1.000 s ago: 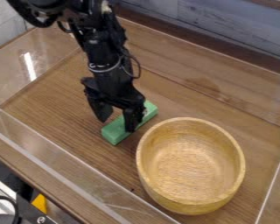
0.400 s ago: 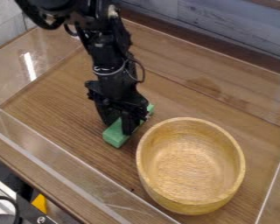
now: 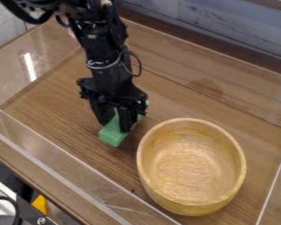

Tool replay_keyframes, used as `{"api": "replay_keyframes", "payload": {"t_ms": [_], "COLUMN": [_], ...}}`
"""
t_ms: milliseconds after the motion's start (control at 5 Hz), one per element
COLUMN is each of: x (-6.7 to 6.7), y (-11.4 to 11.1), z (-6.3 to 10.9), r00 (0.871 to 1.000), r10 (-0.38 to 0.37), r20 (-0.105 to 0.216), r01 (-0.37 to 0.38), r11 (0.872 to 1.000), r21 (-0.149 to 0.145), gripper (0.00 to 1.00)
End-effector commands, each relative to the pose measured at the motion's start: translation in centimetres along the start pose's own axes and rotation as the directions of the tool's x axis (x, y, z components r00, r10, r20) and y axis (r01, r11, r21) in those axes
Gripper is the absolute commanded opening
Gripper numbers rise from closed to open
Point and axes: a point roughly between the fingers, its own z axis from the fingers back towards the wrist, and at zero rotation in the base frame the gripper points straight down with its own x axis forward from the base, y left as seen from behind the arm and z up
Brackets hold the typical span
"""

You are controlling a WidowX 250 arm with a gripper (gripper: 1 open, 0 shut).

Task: Put the green block in the brown bowl

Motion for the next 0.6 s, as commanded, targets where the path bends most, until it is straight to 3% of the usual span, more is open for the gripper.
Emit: {"api": "replay_keyframes", "payload": {"t_ms": [0, 200, 400], "x": [0.5, 0.5, 0.6], "y": [-0.9, -1.9, -3.0], "z": [-0.3, -1.5, -0.2], "r00": [0.999, 0.999, 0.999], "r10": [0.025, 0.043, 0.019], "r20": [0.036, 0.032, 0.027], "r01": [-0.026, -0.043, -0.019], "r11": [1.000, 0.999, 1.000], "r21": [0.003, 0.000, -0.012], "gripper": [0.00, 0.00, 0.00]}}
